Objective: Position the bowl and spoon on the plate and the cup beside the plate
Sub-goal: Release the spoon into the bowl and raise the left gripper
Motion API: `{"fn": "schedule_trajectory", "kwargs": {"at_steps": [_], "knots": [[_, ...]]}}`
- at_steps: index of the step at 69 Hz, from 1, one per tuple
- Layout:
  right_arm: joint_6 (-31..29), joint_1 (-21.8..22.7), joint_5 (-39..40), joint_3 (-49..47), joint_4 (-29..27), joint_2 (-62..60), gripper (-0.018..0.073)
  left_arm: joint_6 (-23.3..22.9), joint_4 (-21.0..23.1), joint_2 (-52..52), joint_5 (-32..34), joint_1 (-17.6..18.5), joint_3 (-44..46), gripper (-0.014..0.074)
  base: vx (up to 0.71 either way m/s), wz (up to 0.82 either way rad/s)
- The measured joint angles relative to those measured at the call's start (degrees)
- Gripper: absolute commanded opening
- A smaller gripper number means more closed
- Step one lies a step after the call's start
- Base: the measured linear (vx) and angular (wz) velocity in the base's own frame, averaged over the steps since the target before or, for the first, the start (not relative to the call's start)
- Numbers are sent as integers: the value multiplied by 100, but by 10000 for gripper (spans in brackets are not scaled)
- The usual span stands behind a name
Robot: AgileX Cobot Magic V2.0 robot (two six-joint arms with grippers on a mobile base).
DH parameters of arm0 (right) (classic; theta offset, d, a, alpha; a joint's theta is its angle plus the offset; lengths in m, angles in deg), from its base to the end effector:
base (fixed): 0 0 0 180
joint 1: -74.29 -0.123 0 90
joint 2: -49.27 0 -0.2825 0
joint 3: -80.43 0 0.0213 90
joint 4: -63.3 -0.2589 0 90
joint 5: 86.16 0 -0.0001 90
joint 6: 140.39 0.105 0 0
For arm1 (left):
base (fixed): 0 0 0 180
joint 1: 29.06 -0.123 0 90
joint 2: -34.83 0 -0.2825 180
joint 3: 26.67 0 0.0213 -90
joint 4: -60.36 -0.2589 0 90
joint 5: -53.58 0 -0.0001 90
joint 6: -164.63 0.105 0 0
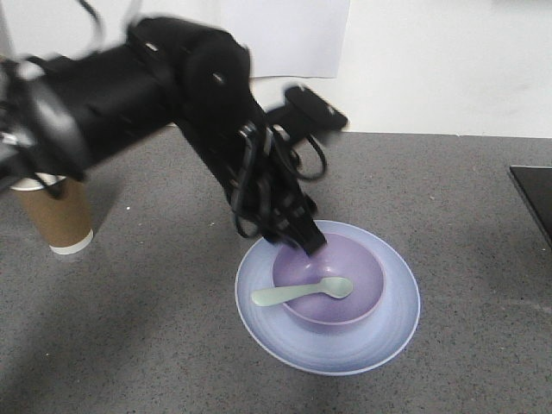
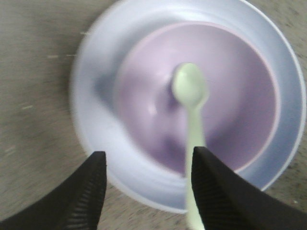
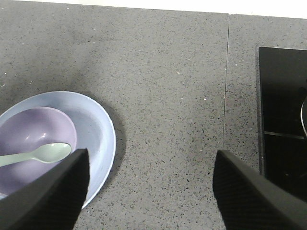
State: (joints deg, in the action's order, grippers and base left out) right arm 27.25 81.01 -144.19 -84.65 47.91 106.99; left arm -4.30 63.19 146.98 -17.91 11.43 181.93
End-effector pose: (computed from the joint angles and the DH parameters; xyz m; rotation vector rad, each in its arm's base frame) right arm 0.1701 0.0038 0.3940 -0.0681 2.2465 0.1558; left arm 0.3053 -0.2671 0.3398 1.1784 2.4565 -0.2194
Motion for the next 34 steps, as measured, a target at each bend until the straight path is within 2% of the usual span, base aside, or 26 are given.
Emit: {"fn": "schedule_trajectory", "kwargs": {"at_steps": [9,17,34], "knots": [[0,0,0,0,0,0,528,-509,-598,-560,20,-439,2,393,0,0],[0,0,0,0,0,0,528,-891,-987,-985,59,-1096,2,393,0,0],[0,0,0,0,0,0,528,-1287,-1102,-1344,59,-2528,6,393,0,0]]}}
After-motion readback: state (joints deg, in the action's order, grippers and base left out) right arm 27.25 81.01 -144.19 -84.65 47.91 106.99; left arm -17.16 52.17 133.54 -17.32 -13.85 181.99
